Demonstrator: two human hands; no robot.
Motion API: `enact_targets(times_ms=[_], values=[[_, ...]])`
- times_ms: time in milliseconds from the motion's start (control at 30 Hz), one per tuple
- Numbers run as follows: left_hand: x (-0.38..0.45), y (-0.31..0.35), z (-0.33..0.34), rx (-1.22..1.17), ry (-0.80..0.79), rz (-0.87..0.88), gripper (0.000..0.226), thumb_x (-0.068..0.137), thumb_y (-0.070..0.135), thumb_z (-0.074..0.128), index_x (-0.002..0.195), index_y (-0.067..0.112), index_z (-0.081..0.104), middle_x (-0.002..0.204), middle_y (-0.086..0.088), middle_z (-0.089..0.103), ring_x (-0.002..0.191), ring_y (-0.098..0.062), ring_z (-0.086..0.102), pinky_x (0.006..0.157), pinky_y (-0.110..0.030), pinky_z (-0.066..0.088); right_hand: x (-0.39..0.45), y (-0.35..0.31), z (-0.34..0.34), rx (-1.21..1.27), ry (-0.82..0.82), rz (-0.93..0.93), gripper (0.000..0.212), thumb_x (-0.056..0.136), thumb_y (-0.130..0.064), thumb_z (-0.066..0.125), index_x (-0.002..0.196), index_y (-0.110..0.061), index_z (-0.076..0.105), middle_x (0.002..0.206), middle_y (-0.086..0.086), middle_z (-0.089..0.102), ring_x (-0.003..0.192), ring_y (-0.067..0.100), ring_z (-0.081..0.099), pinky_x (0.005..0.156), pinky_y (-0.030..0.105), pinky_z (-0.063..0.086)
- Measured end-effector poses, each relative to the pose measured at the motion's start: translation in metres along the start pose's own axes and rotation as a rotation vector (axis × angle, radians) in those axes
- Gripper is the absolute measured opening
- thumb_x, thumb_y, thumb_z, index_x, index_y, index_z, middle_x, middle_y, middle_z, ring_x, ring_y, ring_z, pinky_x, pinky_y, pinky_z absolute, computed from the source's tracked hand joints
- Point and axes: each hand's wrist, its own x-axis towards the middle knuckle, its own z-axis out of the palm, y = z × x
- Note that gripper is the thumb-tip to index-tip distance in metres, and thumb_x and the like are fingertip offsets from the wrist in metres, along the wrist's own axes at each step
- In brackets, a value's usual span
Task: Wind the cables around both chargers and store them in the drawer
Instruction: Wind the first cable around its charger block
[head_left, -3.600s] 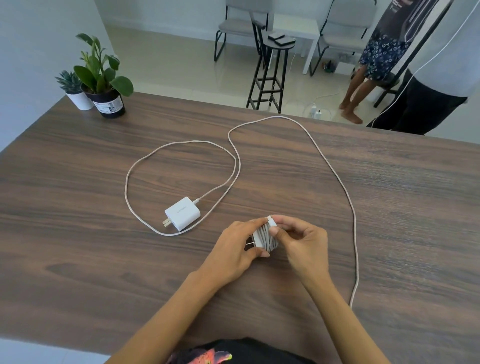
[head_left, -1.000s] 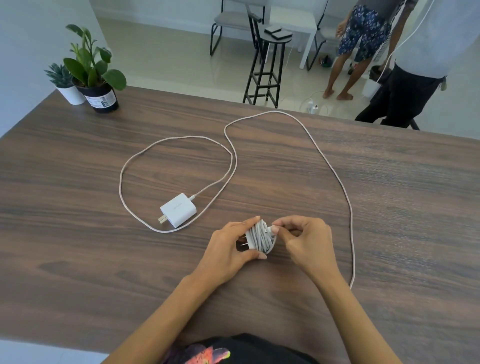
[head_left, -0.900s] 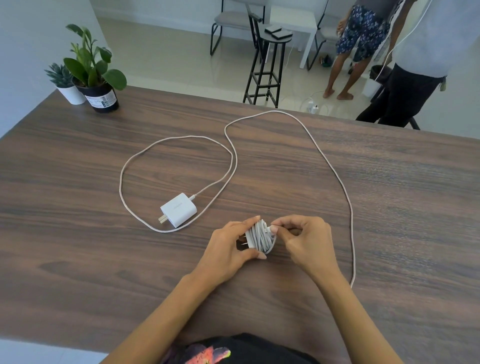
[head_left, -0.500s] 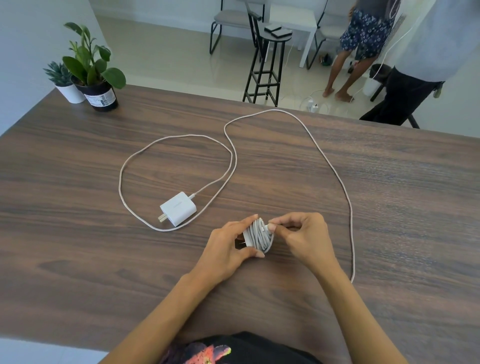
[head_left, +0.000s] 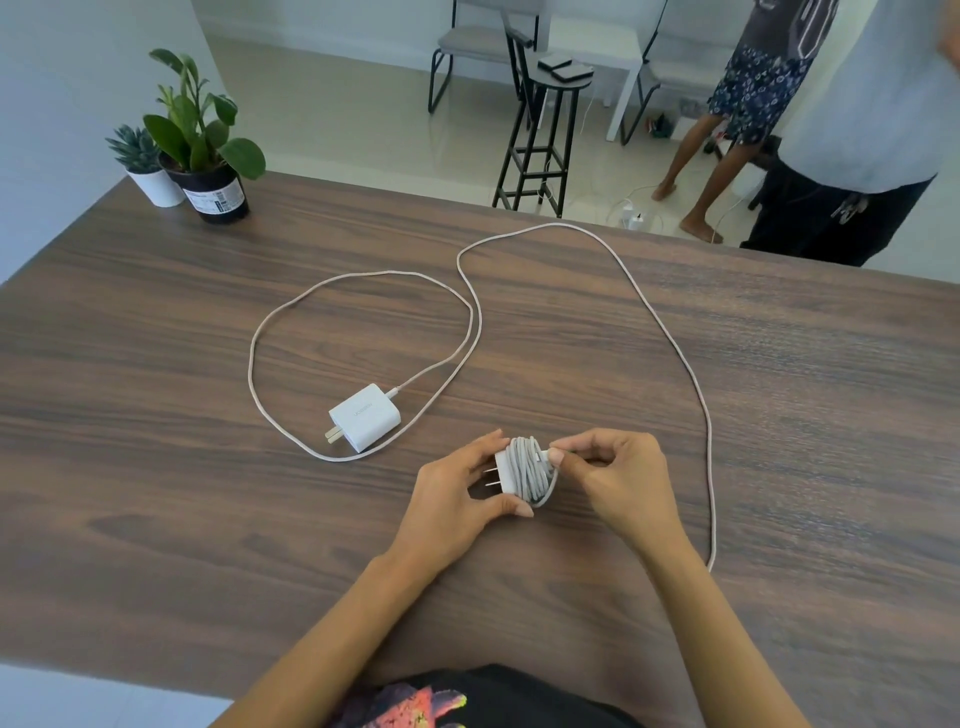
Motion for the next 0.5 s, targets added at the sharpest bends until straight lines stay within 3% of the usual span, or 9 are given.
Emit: enact_targets(times_ms=[167, 300, 500], values=[[-0.0002, 0.0020, 0.0017, 0.024, 0.007, 0.041, 0.069, 0.060, 0.015, 0.087, 0.124, 0.016, 0.061, 0.118, 0.013, 0.064, 0.102, 0.010, 0.060, 0.089, -0.006, 0.042, -0.0015, 0.0050, 0.0007, 0.027, 0.028, 0.038, 0.008, 0.074, -0.018, 0.077, 0.068, -0.023, 0.073, 0.064, -0.008, 0.072, 0.065, 0.005, 0.067, 0.070, 0.019, 0.051], [-0.0014, 0.0026, 0.0035, 0.090, 0.027, 0.083, 0.073, 0.063, 0.018, 0.085, 0.130, 0.020, 0.055, 0.112, 0.020, 0.059, 0.096, 0.023, 0.054, 0.086, 0.002, 0.036, -0.0028, 0.0054, 0.0066, 0.010, 0.076, 0.026, 0.013, 0.076, -0.018, 0.075, 0.067, -0.026, 0.070, 0.062, -0.009, 0.070, 0.060, 0.000, 0.063, 0.061, 0.010, 0.047], [-0.0006, -0.0016, 0.0039, 0.152, 0.043, 0.157, 0.071, 0.064, 0.014, 0.084, 0.129, 0.021, 0.055, 0.121, 0.016, 0.055, 0.112, 0.022, 0.045, 0.097, -0.002, 0.032, -0.0035, 0.0027, 0.0036, -0.052, 0.040, -0.046, 0.024, 0.073, -0.015, 0.077, 0.061, -0.033, 0.068, 0.059, -0.018, 0.068, 0.061, -0.004, 0.064, 0.063, 0.009, 0.047]])
